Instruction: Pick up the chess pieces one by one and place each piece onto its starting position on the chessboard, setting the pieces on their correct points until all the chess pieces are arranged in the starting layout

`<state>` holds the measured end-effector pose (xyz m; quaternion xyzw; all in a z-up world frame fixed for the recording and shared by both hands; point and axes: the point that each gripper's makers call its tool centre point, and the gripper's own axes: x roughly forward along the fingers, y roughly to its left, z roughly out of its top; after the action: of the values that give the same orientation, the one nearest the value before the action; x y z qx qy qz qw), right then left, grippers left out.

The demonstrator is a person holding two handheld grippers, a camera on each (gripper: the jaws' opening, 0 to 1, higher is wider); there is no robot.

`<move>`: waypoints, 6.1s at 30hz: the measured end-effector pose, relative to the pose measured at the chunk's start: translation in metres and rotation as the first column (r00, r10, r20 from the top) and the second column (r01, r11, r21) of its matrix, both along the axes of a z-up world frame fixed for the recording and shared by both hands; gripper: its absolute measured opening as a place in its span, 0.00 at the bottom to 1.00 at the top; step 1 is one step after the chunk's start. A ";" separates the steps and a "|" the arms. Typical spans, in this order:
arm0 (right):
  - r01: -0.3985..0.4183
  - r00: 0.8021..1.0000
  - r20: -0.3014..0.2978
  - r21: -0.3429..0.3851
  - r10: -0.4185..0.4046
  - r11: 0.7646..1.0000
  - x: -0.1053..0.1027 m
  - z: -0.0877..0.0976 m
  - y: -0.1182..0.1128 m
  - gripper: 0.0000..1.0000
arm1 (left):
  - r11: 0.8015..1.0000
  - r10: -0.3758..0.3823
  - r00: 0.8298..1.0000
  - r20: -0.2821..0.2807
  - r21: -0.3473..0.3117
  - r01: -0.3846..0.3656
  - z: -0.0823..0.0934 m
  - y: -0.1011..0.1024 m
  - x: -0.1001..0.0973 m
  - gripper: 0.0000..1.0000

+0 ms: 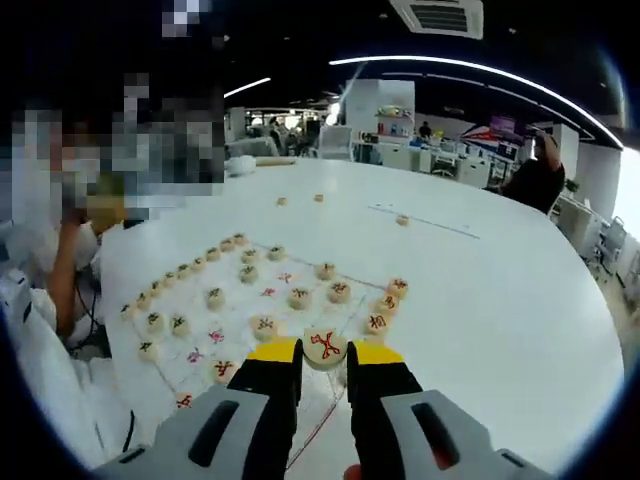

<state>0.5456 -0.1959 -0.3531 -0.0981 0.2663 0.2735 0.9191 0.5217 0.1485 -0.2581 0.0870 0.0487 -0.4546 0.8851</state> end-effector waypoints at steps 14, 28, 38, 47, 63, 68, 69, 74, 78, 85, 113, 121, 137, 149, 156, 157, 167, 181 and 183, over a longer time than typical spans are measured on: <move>0.023 0.997 -0.070 -0.009 -0.023 1.000 -0.008 -0.038 -0.005 0.19 | 0.997 -0.065 0.998 -0.003 0.037 0.065 -0.009 -0.012 -0.014 0.34; 0.014 0.997 -0.072 -0.018 -0.016 1.000 -0.002 -0.051 -0.005 0.20 | 0.998 -0.055 0.998 -0.001 0.031 0.055 -0.009 -0.010 -0.013 0.34; 0.000 1.000 0.014 0.016 0.000 1.000 -0.004 -0.024 -0.004 0.41 | 0.999 -0.046 0.999 -0.001 0.026 0.046 -0.007 -0.008 -0.010 0.34; 0.036 0.993 0.108 0.089 -0.045 0.995 0.011 0.020 0.001 0.39 | 0.999 -0.038 0.999 0.000 0.017 0.038 -0.004 -0.005 -0.008 0.34; -0.027 0.988 0.152 0.034 0.022 0.999 0.091 0.047 0.065 0.38 | 0.982 0.144 0.990 -0.006 0.124 -0.142 -0.023 0.027 0.023 0.36; -0.046 0.990 0.136 0.048 0.039 0.998 0.134 0.054 0.085 0.37 | 0.981 0.162 0.987 -0.001 0.105 -0.161 -0.019 0.032 0.025 0.36; -0.049 0.990 0.133 0.055 0.042 0.997 0.141 0.053 0.092 0.37 | 0.982 0.162 0.987 -0.001 0.101 -0.161 -0.018 0.032 0.025 0.36; -0.096 0.990 0.105 0.053 0.090 0.994 0.159 0.042 0.142 0.38 | 0.982 0.167 0.986 -0.001 0.094 -0.166 -0.017 0.034 0.026 0.36; -0.141 0.988 0.069 0.031 0.138 0.990 0.184 0.021 0.179 0.39 | 0.980 0.179 0.984 0.001 0.085 -0.178 -0.016 0.037 0.027 0.36; -0.178 0.981 0.086 0.014 0.177 0.984 0.235 -0.004 0.243 0.38 | 0.977 0.202 0.979 0.011 0.062 -0.203 -0.008 0.046 0.027 0.36; -0.093 0.994 0.048 -0.015 0.093 0.996 0.323 -0.043 0.330 0.19 | 0.978 0.206 0.979 0.009 0.034 -0.206 -0.005 0.052 0.030 0.36; -0.179 0.981 0.067 -0.020 0.180 0.984 0.279 -0.003 0.310 0.19 | 0.980 0.195 0.981 0.003 0.035 -0.195 -0.006 0.050 0.030 0.36; -0.163 0.977 0.158 0.121 0.143 0.979 0.113 0.071 0.169 0.19 | 0.997 0.075 0.997 -0.014 0.018 -0.075 -0.008 0.015 0.014 0.36; -0.040 0.991 0.130 0.077 0.030 0.996 0.005 0.053 0.054 0.19 | 0.997 -0.082 0.996 -0.022 0.006 0.083 -0.009 -0.015 -0.012 0.36; -0.017 0.996 0.086 0.004 0.017 1.000 -0.034 0.012 0.023 0.19 | 0.994 -0.107 0.994 -0.019 -0.010 0.106 -0.007 -0.018 -0.017 0.36; -0.013 0.997 0.072 0.001 0.013 1.000 -0.039 0.004 0.018 0.19 | 0.994 -0.110 0.994 -0.019 -0.014 0.109 -0.006 -0.018 -0.017 0.36; 0.075 0.997 0.006 -0.010 -0.075 0.997 -0.043 -0.038 -0.014 0.19 | 0.993 -0.121 0.992 -0.018 -0.014 0.121 -0.007 -0.021 -0.020 0.36; 0.061 0.998 -0.017 0.007 -0.061 0.998 -0.035 -0.047 -0.005 0.19 | 0.993 -0.116 0.993 -0.019 -0.013 0.116 -0.008 -0.019 -0.019 0.36; 0.056 0.998 -0.028 0.001 -0.056 0.998 -0.037 -0.050 -0.005 0.19 | 0.993 -0.116 0.993 -0.018 -0.014 0.115 -0.007 -0.018 -0.018 0.36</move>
<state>0.5090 -0.2006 -0.4033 -0.0858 0.2813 0.2493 0.9227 0.5033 0.1303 -0.2655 0.0796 0.0491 -0.5062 0.8573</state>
